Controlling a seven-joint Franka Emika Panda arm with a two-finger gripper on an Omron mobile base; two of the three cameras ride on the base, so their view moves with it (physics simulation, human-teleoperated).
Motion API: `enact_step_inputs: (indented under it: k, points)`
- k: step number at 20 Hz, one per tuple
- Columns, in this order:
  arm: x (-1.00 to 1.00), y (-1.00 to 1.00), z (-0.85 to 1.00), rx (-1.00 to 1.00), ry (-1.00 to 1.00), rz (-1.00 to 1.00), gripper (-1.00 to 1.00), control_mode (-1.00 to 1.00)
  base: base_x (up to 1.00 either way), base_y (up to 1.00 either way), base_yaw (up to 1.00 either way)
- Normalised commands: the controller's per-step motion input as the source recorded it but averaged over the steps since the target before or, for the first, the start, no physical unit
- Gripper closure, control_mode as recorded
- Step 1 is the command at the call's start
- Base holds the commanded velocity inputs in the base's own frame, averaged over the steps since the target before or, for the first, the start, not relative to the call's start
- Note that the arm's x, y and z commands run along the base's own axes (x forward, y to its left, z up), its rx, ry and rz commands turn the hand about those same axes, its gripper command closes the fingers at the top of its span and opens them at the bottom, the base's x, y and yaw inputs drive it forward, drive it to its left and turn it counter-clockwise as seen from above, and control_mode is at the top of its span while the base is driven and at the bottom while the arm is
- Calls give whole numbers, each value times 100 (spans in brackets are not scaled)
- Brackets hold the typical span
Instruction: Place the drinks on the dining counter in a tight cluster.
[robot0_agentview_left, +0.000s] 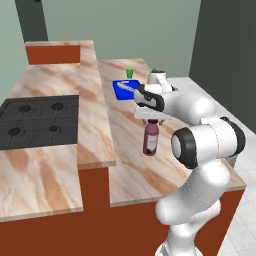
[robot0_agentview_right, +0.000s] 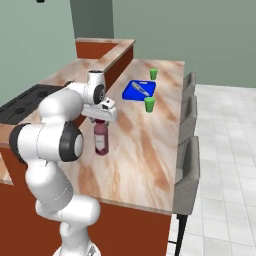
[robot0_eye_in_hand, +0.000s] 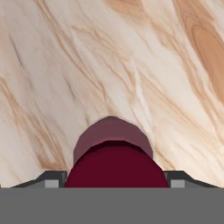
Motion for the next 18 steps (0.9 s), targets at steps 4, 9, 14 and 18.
enact_step_inputs:
  k: [4, 9, 14, 18]
  points:
    - [10, 11, -26, 2, 0, 0, 100, -100, 0, 0, 0]
    - [0, 4, -30, 1, 0, 0, 100, -100, 0, 0, 0]
    - [0, 3, -25, 0, 0, 0, 100, -100, 0, 0, 0]
    - [-12, 5, -24, 0, 0, 0, -100, -100, 0, 0, 0]
